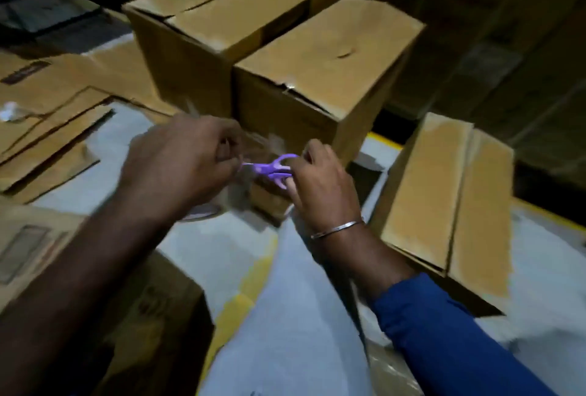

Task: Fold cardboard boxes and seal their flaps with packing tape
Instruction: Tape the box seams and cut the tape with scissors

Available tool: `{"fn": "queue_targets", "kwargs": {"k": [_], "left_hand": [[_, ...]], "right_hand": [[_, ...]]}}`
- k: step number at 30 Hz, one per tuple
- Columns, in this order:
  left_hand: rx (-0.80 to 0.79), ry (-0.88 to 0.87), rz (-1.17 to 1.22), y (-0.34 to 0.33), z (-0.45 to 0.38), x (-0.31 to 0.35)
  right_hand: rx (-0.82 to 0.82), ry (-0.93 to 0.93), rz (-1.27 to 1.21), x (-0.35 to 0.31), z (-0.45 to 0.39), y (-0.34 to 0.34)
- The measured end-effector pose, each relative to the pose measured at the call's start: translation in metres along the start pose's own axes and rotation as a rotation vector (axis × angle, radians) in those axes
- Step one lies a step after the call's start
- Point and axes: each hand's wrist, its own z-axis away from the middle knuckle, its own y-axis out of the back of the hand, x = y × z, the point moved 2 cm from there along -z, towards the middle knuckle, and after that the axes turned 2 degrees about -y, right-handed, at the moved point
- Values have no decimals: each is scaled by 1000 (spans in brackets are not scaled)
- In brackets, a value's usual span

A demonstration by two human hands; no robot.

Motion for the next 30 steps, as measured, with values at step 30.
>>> {"fn": "queue_targets", "kwargs": {"k": [30], "left_hand": [[-126,-378,395,-234,-125,342]], "right_hand": [[287,-878,-917,350,114,41]]}}
